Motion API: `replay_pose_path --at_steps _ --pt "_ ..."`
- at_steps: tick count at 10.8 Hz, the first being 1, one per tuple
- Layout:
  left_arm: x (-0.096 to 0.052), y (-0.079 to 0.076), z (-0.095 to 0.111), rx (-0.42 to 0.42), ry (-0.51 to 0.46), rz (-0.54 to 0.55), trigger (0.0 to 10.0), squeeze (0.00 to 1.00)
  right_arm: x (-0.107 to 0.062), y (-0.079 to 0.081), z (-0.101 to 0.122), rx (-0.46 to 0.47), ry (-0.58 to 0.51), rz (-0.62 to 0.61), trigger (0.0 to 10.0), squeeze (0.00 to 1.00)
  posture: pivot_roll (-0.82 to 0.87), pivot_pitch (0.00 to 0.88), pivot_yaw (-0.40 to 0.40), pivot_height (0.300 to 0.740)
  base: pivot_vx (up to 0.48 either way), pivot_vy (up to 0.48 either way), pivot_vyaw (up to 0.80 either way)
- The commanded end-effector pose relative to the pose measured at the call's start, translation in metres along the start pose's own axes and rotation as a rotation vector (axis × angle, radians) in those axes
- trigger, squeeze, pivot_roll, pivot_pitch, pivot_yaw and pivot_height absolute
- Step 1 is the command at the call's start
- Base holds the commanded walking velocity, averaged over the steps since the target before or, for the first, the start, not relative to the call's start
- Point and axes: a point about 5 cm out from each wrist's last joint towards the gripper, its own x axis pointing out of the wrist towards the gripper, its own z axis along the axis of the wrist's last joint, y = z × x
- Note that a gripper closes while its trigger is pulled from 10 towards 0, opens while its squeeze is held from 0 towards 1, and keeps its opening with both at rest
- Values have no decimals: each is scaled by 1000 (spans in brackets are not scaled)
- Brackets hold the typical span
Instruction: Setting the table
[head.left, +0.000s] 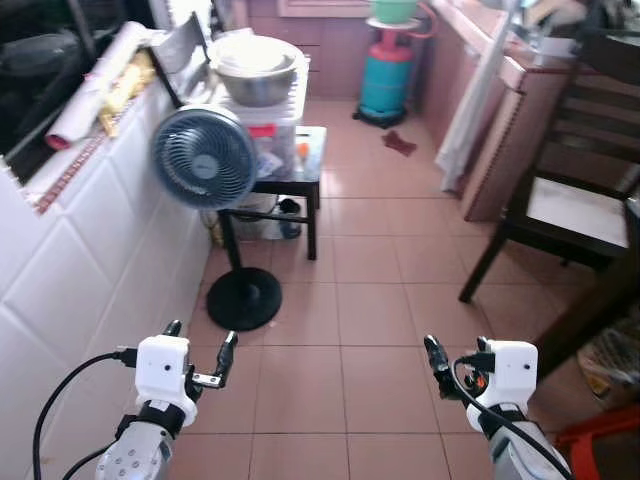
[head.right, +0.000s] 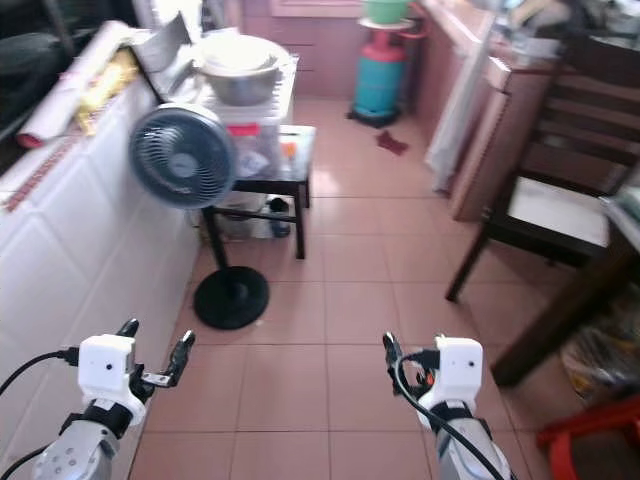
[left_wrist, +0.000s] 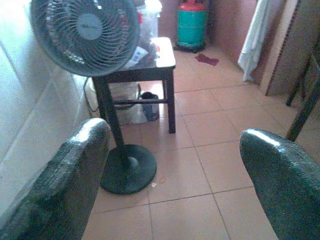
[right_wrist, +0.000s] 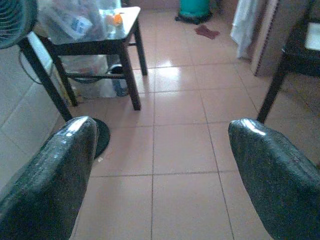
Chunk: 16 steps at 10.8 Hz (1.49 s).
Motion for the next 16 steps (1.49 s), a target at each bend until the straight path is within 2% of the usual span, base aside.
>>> replay_pose_path --at_steps 1,2,3,5,6,7,8,10,11,12,14,15,16 --pt "2 -2 3 34 -3 -17 10000 0 0 1 3 -8 -9 -9 10000 0 -21 0 20 740 0 0 0" --pt "3 -4 5 43 15 -31 10000 0 2 5 6 19 -15 -5 10000 0 -23 0 50 740 0 0 0" --pt "7 -8 9 51 20 -59 10000 0 3 5 9 2 -40 -42 10000 0 -40 0 86 740 0 0 0" --pt "13 -14 13 74 17 -110 10000 0 0 -4 8 -12 -30 -86 10000 0 -81 1 130 740 0 0 0" --pt "15 -11 13 96 26 -127 10000 0 -2 -8 5 31 -20 -118 10000 0 -88 14 130 740 0 0 0" --pt "17 -12 13 101 31 -133 10000 0 0 -4 5 41 -22 -132 10000 0 -86 24 116 740 0 0 0" --pt "15 -10 12 92 28 -103 10000 0 7 9 12 34 -29 -81 10000 0 -66 7 69 740 0 0 0" --pt "12 -5 4 99 32 -17 10000 0 17 21 10 -5 -29 41 10000 0 5 7 40 740 0 0 0" --pt "14 -1 2 63 38 37 10000 0 24 23 16 -47 -50 40 10000 0 8 6 26 740 0 0 0" --pt "18 -10 1 44 27 6 10000 0 31 25 25 -30 -66 36 10000 0 9 0 25 740 0 0 0" --pt "30 -9 4 68 9 -5 10000 0 36 21 20 -20 -62 -9 10000 0 0 0 34 740 0 0 0" --pt "32 -19 8 91 -16 -63 10000 0 35 28 21 -1 -69 1 10000 0 -11 2 37 740 0 0 0" --pt "31 -21 7 91 -14 -66 10000 0 34 31 20 -8 -67 11 10000 0 -11 8 40 740 0 0 0"
